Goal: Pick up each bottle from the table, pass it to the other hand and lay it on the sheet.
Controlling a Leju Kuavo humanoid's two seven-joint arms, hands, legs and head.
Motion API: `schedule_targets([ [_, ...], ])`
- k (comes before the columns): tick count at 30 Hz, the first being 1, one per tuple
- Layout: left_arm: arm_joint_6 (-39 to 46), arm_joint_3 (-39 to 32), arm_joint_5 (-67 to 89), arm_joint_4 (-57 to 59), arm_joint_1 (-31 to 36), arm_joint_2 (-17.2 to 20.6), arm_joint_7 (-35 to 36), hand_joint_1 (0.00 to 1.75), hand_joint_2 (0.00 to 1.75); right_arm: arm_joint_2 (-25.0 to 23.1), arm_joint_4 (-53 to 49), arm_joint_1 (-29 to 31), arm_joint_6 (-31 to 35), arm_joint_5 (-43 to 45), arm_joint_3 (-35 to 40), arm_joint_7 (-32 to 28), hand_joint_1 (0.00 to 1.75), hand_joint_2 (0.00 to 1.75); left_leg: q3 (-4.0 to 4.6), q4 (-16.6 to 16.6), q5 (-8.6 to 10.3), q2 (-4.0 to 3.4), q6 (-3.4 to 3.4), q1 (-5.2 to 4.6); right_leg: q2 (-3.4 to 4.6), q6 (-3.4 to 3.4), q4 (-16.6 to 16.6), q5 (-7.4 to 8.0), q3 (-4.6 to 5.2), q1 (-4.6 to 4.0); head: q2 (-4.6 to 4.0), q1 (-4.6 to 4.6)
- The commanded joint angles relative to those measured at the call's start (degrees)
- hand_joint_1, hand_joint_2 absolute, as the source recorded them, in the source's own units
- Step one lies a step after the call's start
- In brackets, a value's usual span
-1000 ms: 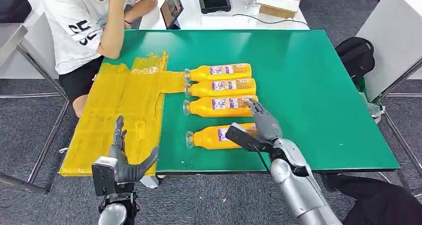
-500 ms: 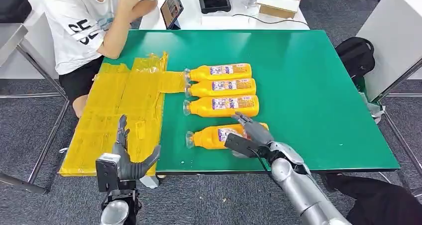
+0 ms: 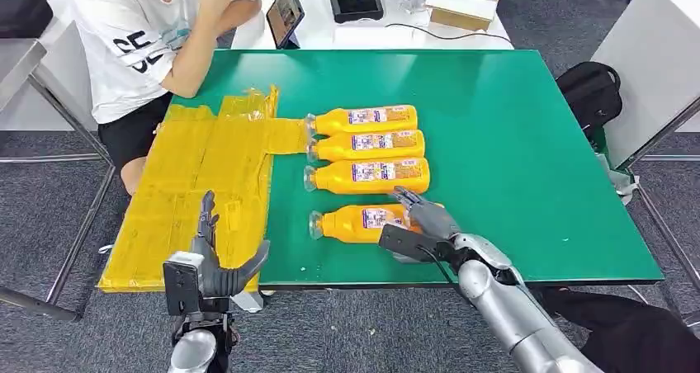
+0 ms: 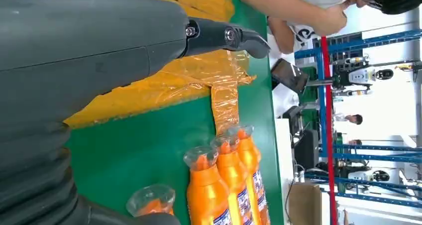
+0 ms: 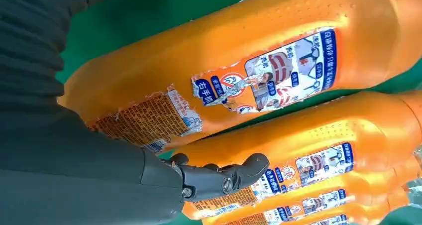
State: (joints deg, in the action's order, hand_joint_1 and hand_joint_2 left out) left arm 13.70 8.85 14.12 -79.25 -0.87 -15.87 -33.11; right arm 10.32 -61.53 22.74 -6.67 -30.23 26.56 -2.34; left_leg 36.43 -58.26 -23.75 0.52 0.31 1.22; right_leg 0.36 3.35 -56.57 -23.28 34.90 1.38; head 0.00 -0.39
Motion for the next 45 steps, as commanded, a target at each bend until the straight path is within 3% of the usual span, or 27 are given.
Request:
schedule_targets([
  [1, -0.2, 0.7, -0.3, 3.7, 1.9, 2.1, 0.0, 0.0, 1.75, 1.1, 4.3, 1.9, -0.9, -0.3, 3.1, 1.0, 0.0, 1.75, -0.27, 0.1, -0.07, -0.04, -0.07, -0.01, -0.02, -0.14, 0.1, -0.06, -0.27, -0.03, 0.0, 0.0],
  [10, 0.4, 0.1, -1.5, 5.6, 3.0, 2.4, 0.6, 0.0, 1.75, 3.5, 9.8, 3.4, -1.3, -0.4, 5.2, 3.7, 0.0, 1.75, -0.24, 0.1, -0.02, 0.03, -0.05, -0.01, -0.07, -0.1, 0.1, -0.04, -0.25, -0.01, 0.0, 0.0],
  [18, -0.3, 0.8, -2.6, 8.9, 3.5, 1.8, 1.3, 0.0, 1.75, 1.3, 13.8, 3.2, -0.2, -0.5, 5.3, 4.1, 0.0, 1.75, -0.47, 0.1, -0.1, -0.07, -0.06, 0.01, 0.01, -0.19, 0.2, -0.07, -0.45, -0.06, 0.0, 0.0],
  [19, -0.3, 0.9, -2.6, 9.0, 3.4, 1.7, 1.3, 0.0, 1.75, 1.4, 13.9, 3.0, -0.2, -0.5, 5.3, 4.1, 0.1, 1.75, -0.45, 0.1, -0.08, -0.05, -0.06, 0.0, 0.0, -0.16, 0.2, -0.05, -0.42, -0.05, 0.0, -0.02],
  [20, -0.3, 0.9, -2.6, 9.1, 3.3, 1.7, 1.3, 0.0, 1.75, 1.4, 14.0, 2.9, -0.2, -0.5, 5.3, 4.1, 0.33, 1.75, -0.32, 0.1, -0.04, -0.02, -0.03, 0.0, -0.02, -0.11, 0.1, -0.03, -0.28, -0.03, 0.0, 0.0],
  [21, -0.2, 0.8, -2.8, 9.6, 3.6, 1.7, 1.2, 0.0, 1.75, 1.2, 14.7, 3.1, 0.5, -0.9, 5.2, 4.2, 0.99, 1.75, -0.5, 0.1, -0.08, -0.03, -0.06, 0.03, -0.04, -0.18, 0.2, -0.06, -0.47, -0.08, 0.0, -0.02],
  [22, -0.1, 0.7, -3.0, 9.6, 3.5, 1.7, 1.2, 0.0, 1.75, 1.0, 14.9, 3.0, 0.8, -1.0, 5.1, 4.3, 1.34, 1.75, -0.39, 0.1, -0.05, -0.01, -0.05, 0.02, -0.04, -0.14, 0.1, -0.04, -0.35, -0.06, 0.0, -0.02],
  [31, -0.4, 0.6, -3.3, 8.6, 3.5, 1.8, 1.2, 0.0, 1.75, -0.8, 12.9, 1.6, 3.4, -2.3, 2.8, 3.2, 1.59, 1.75, -0.41, 0.1, -0.04, -0.08, -0.03, 0.03, -0.02, -0.11, 0.1, -0.01, -0.33, -0.06, 0.0, -0.02],
  [33, -0.5, 0.5, -3.2, 8.4, 3.4, 1.8, 1.2, 0.0, 1.75, -1.3, 11.1, 0.6, 4.6, -2.7, 1.6, 2.5, 1.75, 1.75, -0.53, 0.1, -0.06, -0.1, -0.03, 0.04, -0.02, -0.15, 0.1, -0.03, -0.45, -0.07, 0.0, -0.04],
  [34, -0.5, 0.5, -3.2, 8.4, 3.4, 1.8, 1.2, 0.0, 1.75, -1.5, 10.5, 0.2, 5.0, -2.6, 1.1, 2.1, 1.69, 1.75, -0.63, 0.1, -0.08, -0.08, -0.05, 0.05, -0.06, -0.21, 0.2, -0.05, -0.56, -0.1, 0.0, 0.0],
  [38, -0.5, 0.5, -3.1, 8.0, 3.1, 1.7, 1.1, 0.0, 1.75, -2.4, 6.5, -2.2, 7.7, -3.1, -1.6, 0.0, 1.75, 1.75, -0.55, 0.1, -0.08, -0.08, -0.04, 0.03, -0.04, -0.16, 0.1, -0.05, -0.46, -0.07, 0.0, 0.0],
  [43, -0.4, 0.0, -3.0, 5.6, 1.4, 1.2, 0.8, 0.0, 1.75, -8.4, -9.8, -10.4, 19.6, -3.5, -10.6, -7.7, 1.75, 1.75, -0.56, 0.1, -0.15, -0.12, -0.04, 0.03, -0.01, -0.22, 0.1, -0.12, -0.47, -0.08, 0.0, -0.02],
  [45, -1.2, 0.0, -4.3, 5.1, 0.9, 0.9, 0.5, 0.0, 1.75, -12.6, -17.4, -13.2, 28.0, -1.7, -14.6, -12.8, 1.75, 1.75, -0.31, 0.0, -0.12, -0.16, -0.02, 0.01, 0.06, -0.17, 0.0, -0.08, -0.23, -0.05, 0.0, -0.02],
])
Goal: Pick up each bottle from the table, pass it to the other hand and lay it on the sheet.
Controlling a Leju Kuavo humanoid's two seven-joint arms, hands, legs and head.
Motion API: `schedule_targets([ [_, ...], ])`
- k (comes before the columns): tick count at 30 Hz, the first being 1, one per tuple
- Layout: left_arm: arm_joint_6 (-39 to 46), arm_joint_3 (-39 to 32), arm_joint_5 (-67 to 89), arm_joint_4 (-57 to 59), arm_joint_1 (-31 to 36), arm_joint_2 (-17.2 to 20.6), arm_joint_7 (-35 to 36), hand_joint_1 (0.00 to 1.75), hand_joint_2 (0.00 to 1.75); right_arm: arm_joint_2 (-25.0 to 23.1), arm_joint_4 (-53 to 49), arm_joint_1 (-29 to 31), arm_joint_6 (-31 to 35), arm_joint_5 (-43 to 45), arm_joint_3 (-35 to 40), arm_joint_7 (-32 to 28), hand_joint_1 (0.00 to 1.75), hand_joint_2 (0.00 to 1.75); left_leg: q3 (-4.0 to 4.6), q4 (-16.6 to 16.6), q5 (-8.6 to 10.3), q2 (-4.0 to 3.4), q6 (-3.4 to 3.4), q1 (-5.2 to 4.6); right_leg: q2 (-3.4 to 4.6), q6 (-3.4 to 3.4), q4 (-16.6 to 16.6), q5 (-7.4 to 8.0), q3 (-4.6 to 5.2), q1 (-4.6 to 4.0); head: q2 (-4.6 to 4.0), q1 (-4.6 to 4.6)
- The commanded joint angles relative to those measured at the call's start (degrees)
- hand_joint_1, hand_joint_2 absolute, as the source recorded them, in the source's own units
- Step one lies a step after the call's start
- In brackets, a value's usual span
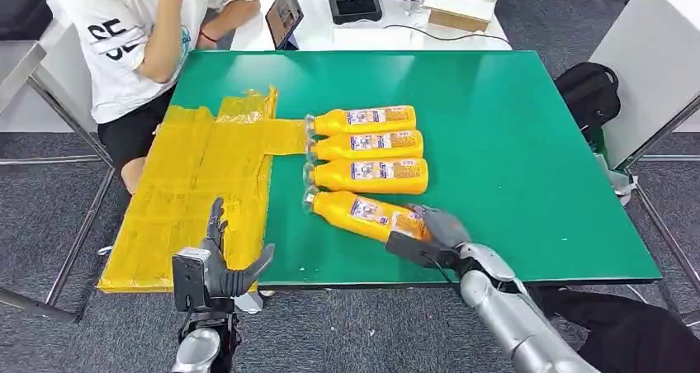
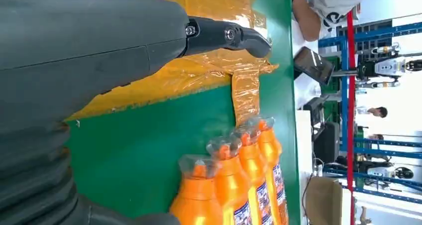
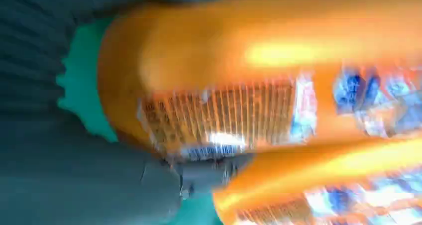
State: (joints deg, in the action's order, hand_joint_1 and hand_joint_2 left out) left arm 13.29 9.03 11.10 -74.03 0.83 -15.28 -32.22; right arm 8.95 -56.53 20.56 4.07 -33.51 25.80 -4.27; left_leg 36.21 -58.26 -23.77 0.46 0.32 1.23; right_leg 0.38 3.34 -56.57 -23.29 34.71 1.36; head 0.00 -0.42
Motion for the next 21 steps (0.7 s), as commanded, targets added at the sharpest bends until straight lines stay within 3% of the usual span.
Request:
schedule_targets([
  [1, -0.8, 0.0, -1.4, 0.0, -0.8, 0.3, -0.4, 0.0, 1.75, -11.3, -24.4, -11.6, 17.0, 1.4, -13.8, -10.3, 1.75, 1.75, 0.08, 0.0, -0.06, -0.09, -0.02, -0.01, 0.07, -0.11, 0.0, -0.04, 0.09, -0.01, 0.0, 0.0],
  [7, -2.5, 1.0, -4.3, 0.7, -0.6, 0.3, -0.7, 0.0, 1.75, -15.0, -29.5, -13.1, 28.4, 4.7, -17.7, -18.6, 1.75, 1.75, 0.13, 0.0, -0.06, 0.03, -0.06, -0.03, -0.06, -0.11, 0.0, -0.1, 0.13, 0.0, 0.0, 0.0],
  [13, -4.9, 2.2, -7.1, 0.1, -0.8, 0.6, 0.0, 0.0, 1.75, -15.8, -31.1, -13.7, 32.2, 6.5, -18.8, -21.7, 1.75, 1.75, 0.09, 0.0, -0.08, -0.01, -0.06, -0.04, -0.03, -0.14, 0.0, -0.1, 0.09, 0.02, 0.0, 0.02],
  [16, -15.1, 4.4, -15.7, -2.1, -1.1, 1.6, 2.0, 0.0, 1.75, -14.4, -29.7, -14.0, 27.9, 8.7, -17.2, -23.8, 1.75, 1.75, 0.03, 0.0, -0.1, 0.03, -0.06, -0.03, -0.08, -0.18, 0.0, -0.12, 0.03, -0.01, 0.0, 0.02],
  [21, -23.5, 8.0, -22.7, -6.3, -0.6, 2.8, 3.8, 0.0, 1.75, -15.2, -23.2, -15.0, 21.3, 9.2, -13.9, -26.6, 1.75, 1.75, 0.12, 0.0, -0.04, 0.01, -0.04, 0.0, -0.02, -0.09, 0.1, -0.05, 0.12, -0.02, 0.0, 0.0],
])
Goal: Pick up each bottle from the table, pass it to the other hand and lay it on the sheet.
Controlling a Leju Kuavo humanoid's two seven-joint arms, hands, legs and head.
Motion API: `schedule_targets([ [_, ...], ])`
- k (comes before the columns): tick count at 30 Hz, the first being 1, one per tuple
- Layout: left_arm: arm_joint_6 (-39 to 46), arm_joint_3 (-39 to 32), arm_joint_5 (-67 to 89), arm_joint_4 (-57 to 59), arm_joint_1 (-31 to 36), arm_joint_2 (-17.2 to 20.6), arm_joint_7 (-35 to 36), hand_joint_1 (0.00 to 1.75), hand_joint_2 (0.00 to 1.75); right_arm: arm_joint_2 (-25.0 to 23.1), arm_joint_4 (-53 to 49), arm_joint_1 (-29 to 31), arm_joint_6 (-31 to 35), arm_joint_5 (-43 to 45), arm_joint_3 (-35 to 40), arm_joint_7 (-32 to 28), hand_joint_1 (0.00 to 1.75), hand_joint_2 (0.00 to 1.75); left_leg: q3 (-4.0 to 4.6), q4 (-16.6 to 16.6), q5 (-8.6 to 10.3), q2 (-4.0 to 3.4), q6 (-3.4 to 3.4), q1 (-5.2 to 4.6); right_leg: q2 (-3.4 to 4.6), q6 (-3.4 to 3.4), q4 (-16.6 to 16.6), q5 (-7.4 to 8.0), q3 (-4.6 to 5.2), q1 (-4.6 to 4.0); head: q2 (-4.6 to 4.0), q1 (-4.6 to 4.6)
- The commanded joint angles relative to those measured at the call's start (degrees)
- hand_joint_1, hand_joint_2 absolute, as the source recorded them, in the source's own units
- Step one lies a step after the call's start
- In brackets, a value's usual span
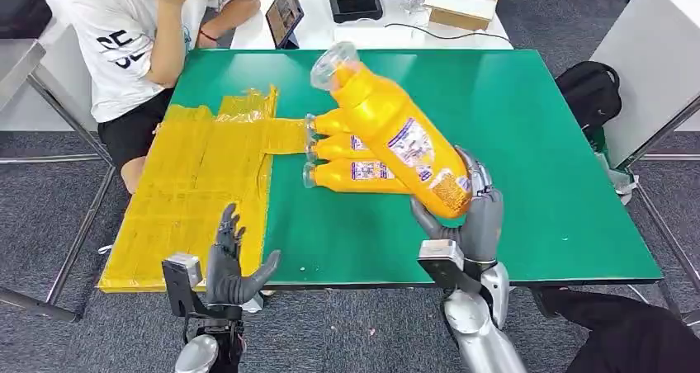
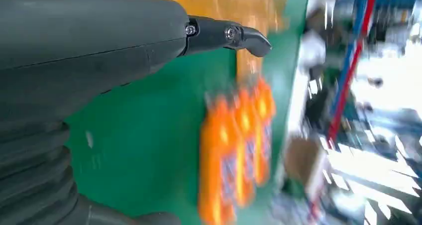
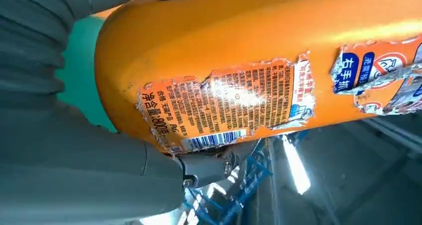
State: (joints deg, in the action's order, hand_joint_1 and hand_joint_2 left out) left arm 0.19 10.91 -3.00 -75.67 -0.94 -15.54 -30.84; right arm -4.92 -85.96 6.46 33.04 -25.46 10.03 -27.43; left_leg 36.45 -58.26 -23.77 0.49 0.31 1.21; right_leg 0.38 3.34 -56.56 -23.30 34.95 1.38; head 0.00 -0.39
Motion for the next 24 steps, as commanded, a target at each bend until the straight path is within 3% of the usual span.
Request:
schedule_targets([
  [1, -11.6, 6.7, -9.8, -5.3, 1.2, 3.1, 2.8, 0.0, 1.75, -1.8, 7.6, -1.1, -8.5, 1.5, 2.4, -4.2, 1.75, 1.75, -0.27, 0.1, -0.1, -0.07, -0.05, 0.04, 0.0, -0.15, 0.1, -0.07, -0.27, -0.08, 0.0, 0.0],
  [7, -16.6, 8.4, -15.3, -6.3, 1.7, 3.5, 3.7, 0.0, 1.75, -3.3, 12.6, -1.4, -11.3, 1.9, 5.5, -6.6, 1.75, 1.75, -0.34, 0.1, -0.12, -0.13, -0.05, 0.05, 0.05, -0.18, 0.1, -0.07, -0.34, -0.09, 0.0, -0.02],
  [15, -16.7, 8.5, -15.3, -5.9, 1.9, 3.5, 3.7, 0.0, 1.75, -3.5, 13.7, -1.3, -12.2, 1.6, 6.4, -6.6, 1.75, 1.75, -0.32, 0.1, -0.11, -0.12, -0.07, 0.02, 0.04, -0.18, 0.1, -0.07, -0.32, -0.06, 0.0, -0.02],
  [24, -17.9, 9.4, -14.9, -4.4, 2.4, 3.0, 3.8, 0.0, 1.75, -5.8, 23.6, 0.4, -15.7, -1.1, 12.8, -5.1, 1.75, 1.75, -0.17, 0.1, -0.05, -0.1, -0.02, 0.02, 0.05, -0.11, 0.1, -0.02, -0.17, -0.04, 0.0, 0.0],
])
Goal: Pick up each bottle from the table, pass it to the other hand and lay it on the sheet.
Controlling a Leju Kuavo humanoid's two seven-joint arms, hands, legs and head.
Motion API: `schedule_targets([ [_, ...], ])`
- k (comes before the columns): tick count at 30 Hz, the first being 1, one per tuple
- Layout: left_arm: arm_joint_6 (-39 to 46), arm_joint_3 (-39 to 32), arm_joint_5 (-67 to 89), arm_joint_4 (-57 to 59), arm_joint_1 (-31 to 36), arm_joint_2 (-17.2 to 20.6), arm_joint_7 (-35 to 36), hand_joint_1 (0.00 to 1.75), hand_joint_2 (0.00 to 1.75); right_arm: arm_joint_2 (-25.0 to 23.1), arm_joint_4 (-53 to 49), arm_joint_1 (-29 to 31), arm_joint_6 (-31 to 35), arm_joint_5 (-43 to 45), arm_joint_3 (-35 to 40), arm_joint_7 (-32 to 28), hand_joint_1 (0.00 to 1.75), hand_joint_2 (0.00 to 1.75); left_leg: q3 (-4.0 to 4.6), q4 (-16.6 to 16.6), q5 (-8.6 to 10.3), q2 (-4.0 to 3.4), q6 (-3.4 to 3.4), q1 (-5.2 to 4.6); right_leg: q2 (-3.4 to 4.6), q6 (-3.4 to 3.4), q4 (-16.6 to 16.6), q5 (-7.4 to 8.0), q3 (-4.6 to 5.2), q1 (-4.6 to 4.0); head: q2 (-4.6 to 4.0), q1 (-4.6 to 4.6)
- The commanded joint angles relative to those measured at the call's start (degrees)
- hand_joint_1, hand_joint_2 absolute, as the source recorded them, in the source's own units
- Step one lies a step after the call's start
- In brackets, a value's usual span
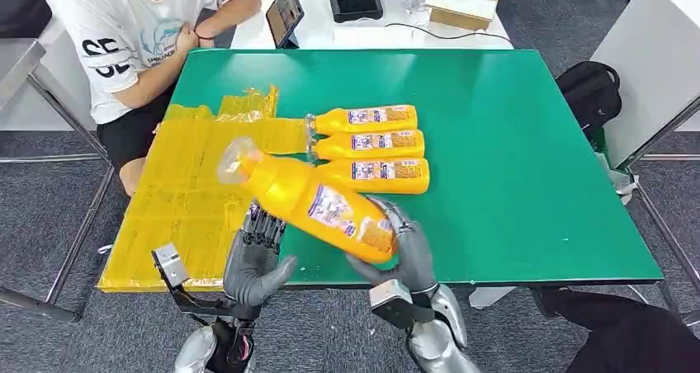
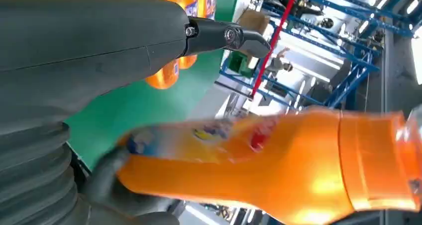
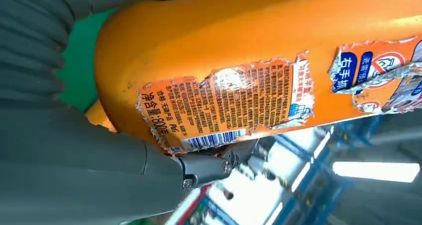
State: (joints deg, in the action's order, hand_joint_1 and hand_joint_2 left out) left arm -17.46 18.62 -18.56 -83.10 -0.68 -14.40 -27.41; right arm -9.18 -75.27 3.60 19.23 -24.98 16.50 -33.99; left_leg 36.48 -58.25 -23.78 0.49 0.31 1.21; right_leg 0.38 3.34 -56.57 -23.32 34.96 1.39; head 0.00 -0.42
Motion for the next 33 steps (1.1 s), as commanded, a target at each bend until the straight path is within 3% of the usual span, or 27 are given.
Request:
schedule_targets([
  [1, -0.2, 1.6, 0.7, 3.0, 2.1, 1.8, 0.4, 0.0, 1.75, -1.5, 12.9, 3.3, -1.9, -1.6, 6.3, 1.5, 1.75, 1.75, -0.36, 0.1, -0.1, -0.16, -0.05, 0.04, 0.09, -0.18, 0.1, -0.04, -0.32, -0.08, 0.0, 0.0],
  [9, -0.2, 1.6, 0.8, 3.1, 2.2, 1.9, 0.4, 0.0, 1.75, -1.4, 13.1, 3.4, -2.1, -1.5, 6.3, 1.5, 1.75, 1.75, -0.14, 0.1, -0.02, -0.06, -0.04, 0.0, 0.02, -0.09, 0.1, -0.01, -0.12, -0.01, 0.0, 0.0],
  [17, 3.0, 2.0, 5.5, 5.7, 3.1, 1.4, 0.6, 0.0, 1.75, -3.2, 21.8, 4.3, -5.0, -4.2, 13.7, 2.2, 1.75, 1.75, -0.42, 0.2, -0.09, -0.1, -0.05, 0.04, 0.03, -0.2, 0.1, -0.07, -0.38, -0.09, 0.0, 0.02],
  [33, 5.4, 0.8, 7.7, 6.9, 3.2, 0.6, 0.4, 0.0, 1.75, -3.1, 23.0, 3.6, -7.4, -3.8, 15.5, 2.3, 1.75, 1.75, -0.24, 0.1, -0.05, 0.03, -0.04, 0.03, -0.1, -0.15, 0.1, -0.08, -0.23, -0.06, 0.0, 0.02],
])
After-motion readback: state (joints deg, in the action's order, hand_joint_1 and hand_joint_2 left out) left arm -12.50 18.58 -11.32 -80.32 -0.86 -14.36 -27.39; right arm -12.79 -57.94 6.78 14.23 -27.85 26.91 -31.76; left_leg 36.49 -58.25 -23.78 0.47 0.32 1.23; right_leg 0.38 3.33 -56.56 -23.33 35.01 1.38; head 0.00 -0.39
